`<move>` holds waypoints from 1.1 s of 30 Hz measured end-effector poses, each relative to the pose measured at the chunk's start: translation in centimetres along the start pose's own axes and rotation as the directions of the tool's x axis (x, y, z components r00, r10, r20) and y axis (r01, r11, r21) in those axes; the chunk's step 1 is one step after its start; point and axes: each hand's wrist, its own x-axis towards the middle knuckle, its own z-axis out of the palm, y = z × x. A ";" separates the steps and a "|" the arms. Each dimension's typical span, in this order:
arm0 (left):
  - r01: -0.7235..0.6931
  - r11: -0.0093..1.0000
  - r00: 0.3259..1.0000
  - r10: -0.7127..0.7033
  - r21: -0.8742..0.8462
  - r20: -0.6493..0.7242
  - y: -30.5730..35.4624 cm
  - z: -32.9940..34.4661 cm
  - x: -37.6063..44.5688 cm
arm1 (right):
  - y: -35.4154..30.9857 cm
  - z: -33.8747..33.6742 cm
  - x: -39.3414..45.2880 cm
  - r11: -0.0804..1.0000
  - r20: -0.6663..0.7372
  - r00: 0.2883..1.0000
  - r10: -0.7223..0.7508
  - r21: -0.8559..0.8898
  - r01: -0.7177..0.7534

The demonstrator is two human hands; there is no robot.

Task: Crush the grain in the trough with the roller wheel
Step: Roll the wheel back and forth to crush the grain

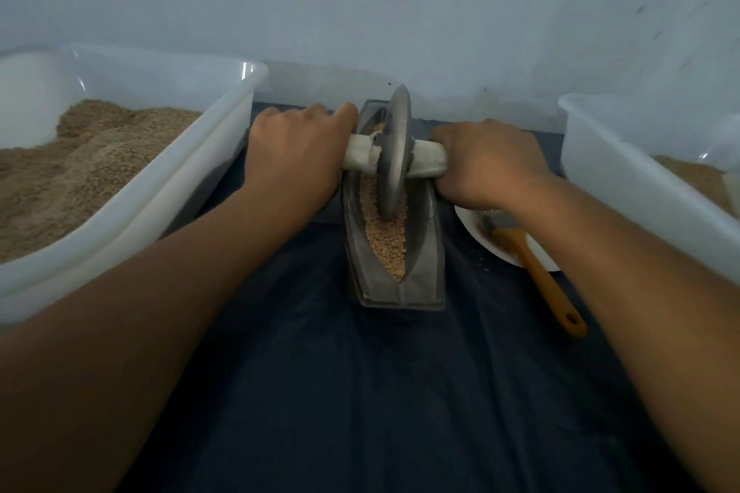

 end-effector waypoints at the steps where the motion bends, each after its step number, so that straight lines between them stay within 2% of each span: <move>1: -0.001 1.000 1.000 0.001 -0.007 -0.004 0.0 -0.2 -0.3 | -0.1 0.1 -0.4 1.000 -0.020 1.000 0.008 -0.006 -0.008; 10: -0.007 1.000 0.998 0.009 -0.026 0.069 0.2 -2.0 -1.5 | -0.9 0.2 -3.4 0.999 -0.141 0.989 0.042 0.025 -0.039; 18: -0.006 0.999 0.995 0.010 -0.036 0.104 0.7 -3.9 -3.2 | -1.9 -0.3 -6.4 1.000 -0.248 0.969 0.012 0.005 -0.011; 27: -0.012 0.999 0.999 0.015 -0.049 0.052 0.8 -5.6 -4.9 | -2.9 -0.5 -8.4 1.000 -0.432 0.901 0.028 0.018 -0.022; 33: -0.007 0.992 0.999 0.013 -0.129 0.041 0.5 -5.8 -5.3 | -3.2 -0.7 -8.7 0.999 -0.533 0.846 0.024 0.035 -0.007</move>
